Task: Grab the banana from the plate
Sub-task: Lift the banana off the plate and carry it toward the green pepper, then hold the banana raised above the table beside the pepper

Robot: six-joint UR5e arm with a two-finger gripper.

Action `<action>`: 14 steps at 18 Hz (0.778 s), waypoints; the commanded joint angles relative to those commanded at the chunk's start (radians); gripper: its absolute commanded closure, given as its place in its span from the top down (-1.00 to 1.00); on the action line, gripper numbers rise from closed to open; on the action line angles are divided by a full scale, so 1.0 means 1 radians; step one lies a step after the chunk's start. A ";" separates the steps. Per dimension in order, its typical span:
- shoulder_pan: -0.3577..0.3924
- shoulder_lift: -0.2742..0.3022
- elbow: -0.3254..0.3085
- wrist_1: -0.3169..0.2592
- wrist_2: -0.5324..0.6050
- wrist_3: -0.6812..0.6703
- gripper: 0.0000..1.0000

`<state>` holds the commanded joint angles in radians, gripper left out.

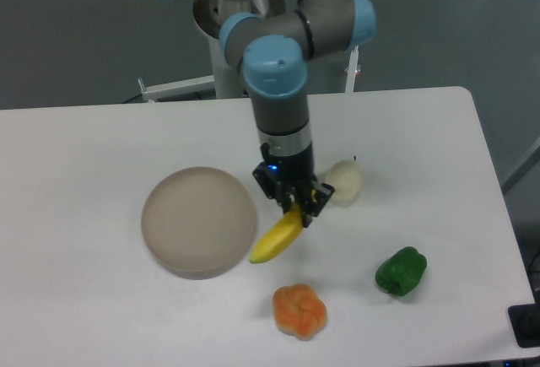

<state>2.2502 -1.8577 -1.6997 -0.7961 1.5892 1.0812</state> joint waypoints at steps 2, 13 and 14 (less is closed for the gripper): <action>0.017 -0.001 0.015 0.000 -0.002 0.005 -0.32; 0.043 -0.012 0.041 -0.031 -0.003 0.005 -0.32; 0.045 -0.012 0.041 -0.029 -0.003 0.005 -0.32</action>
<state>2.2948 -1.8699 -1.6582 -0.8253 1.5861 1.0861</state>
